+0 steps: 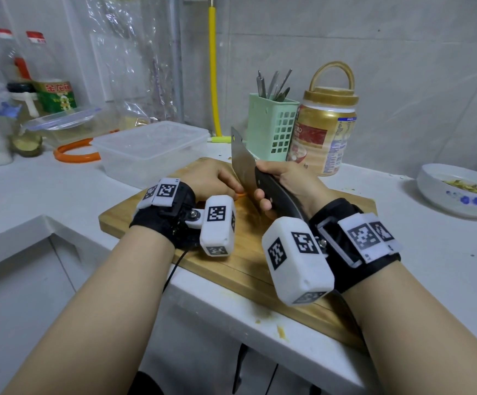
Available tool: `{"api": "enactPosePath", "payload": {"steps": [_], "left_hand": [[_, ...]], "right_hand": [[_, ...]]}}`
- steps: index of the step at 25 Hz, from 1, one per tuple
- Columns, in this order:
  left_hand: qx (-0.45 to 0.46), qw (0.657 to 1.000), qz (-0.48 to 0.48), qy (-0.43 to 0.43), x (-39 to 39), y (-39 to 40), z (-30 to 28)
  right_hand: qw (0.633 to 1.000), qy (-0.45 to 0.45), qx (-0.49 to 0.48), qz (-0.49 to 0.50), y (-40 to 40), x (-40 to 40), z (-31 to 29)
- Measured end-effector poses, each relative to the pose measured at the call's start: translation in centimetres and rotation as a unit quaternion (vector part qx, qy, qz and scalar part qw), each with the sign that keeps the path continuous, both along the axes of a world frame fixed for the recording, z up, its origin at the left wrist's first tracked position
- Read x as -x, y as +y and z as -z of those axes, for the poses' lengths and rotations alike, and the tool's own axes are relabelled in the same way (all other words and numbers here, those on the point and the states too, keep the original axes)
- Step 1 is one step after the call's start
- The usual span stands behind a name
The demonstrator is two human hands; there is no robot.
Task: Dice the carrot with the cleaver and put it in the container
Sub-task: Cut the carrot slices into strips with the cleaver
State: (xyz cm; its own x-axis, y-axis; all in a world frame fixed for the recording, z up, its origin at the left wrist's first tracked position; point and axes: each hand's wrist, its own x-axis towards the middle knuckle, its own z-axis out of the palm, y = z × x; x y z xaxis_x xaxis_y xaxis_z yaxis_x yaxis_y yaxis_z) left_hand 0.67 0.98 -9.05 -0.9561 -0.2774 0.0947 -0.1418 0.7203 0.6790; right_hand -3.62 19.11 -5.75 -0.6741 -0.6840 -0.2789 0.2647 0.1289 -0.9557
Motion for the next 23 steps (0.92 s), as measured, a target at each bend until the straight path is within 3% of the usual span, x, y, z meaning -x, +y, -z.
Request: {"api": "enactPosePath", "payload": {"steps": [8,15,23], "left_hand": [[-0.024,0.999,-0.026,0.016,-0.3,0.2,-0.3],[-0.018,0.999,0.007,0.027,-0.2,0.2,-0.2],[-0.020,1.000,0.015,0.018,-0.1,0.1,0.0]], "right_hand": [[0.999,-0.025,0.043,-0.009,0.8,0.6,0.3],[0.988,-0.106,0.105,-0.031,1.9,0.4,0.5],[0.988,-0.095,0.116,-0.022,1.7,0.1,0.5]]}}
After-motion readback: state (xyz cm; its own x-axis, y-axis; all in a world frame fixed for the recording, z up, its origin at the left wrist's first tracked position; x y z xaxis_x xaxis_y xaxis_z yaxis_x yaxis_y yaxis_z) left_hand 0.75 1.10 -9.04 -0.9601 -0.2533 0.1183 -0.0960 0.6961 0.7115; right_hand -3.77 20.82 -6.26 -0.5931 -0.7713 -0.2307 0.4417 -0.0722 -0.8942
